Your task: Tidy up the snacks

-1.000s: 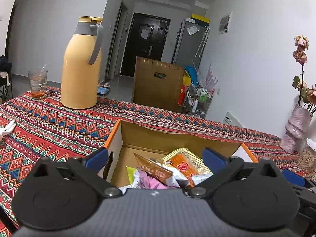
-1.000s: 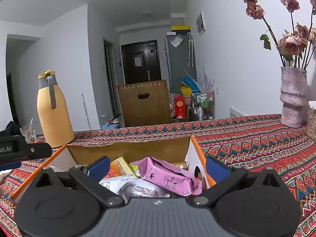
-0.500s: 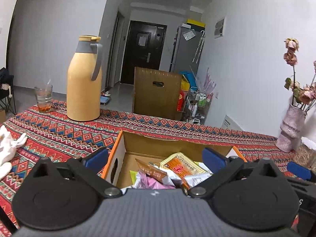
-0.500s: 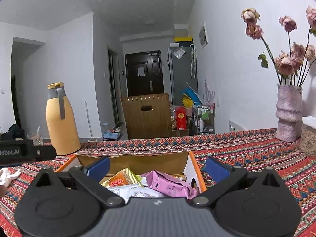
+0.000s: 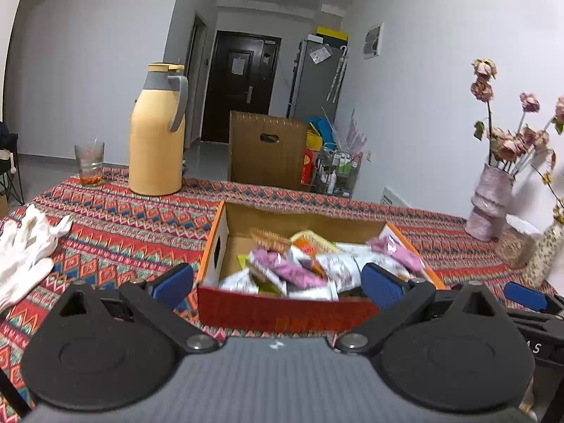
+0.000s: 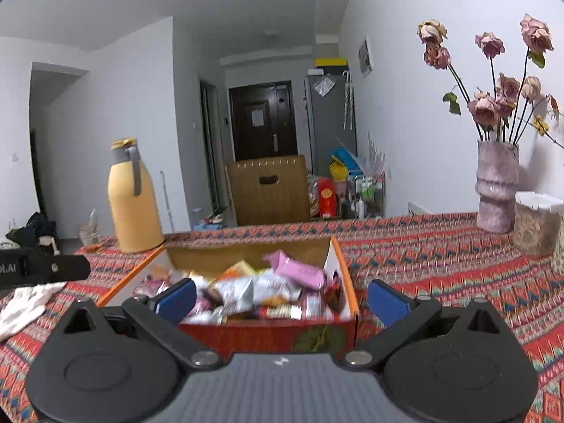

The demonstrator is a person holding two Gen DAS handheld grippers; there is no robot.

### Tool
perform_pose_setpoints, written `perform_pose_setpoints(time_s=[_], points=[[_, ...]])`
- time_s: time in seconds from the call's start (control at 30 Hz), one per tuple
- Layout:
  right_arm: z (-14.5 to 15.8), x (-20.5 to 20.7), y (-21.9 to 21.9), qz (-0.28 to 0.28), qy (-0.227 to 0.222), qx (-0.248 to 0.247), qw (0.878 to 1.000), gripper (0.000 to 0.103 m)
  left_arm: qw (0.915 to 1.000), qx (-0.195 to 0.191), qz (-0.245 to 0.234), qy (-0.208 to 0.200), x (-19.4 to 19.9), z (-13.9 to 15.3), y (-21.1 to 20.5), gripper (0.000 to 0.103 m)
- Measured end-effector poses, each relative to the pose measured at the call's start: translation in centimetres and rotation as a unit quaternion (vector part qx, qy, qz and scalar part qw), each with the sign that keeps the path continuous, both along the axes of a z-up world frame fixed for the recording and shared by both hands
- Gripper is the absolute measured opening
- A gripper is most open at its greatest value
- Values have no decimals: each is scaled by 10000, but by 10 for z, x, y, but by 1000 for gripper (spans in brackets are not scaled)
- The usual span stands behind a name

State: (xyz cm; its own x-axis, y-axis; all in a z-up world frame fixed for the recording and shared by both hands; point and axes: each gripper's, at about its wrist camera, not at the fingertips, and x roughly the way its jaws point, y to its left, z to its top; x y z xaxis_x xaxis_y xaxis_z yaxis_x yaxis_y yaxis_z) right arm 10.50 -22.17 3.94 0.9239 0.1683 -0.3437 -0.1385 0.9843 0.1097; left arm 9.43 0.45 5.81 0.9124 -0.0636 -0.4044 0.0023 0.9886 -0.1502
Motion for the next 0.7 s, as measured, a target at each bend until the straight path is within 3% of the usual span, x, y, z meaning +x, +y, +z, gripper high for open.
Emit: perform_pose_setpoints(time_s=[0.27,0.7], points=[[-17,-36,0,58,405,-41,9992,103,9994,16,-152,319,-39,-22,6,103],[-50,-60,4,150,1002,-132,9948,103,9958,-36,-312,862,-62,-59,18,103]])
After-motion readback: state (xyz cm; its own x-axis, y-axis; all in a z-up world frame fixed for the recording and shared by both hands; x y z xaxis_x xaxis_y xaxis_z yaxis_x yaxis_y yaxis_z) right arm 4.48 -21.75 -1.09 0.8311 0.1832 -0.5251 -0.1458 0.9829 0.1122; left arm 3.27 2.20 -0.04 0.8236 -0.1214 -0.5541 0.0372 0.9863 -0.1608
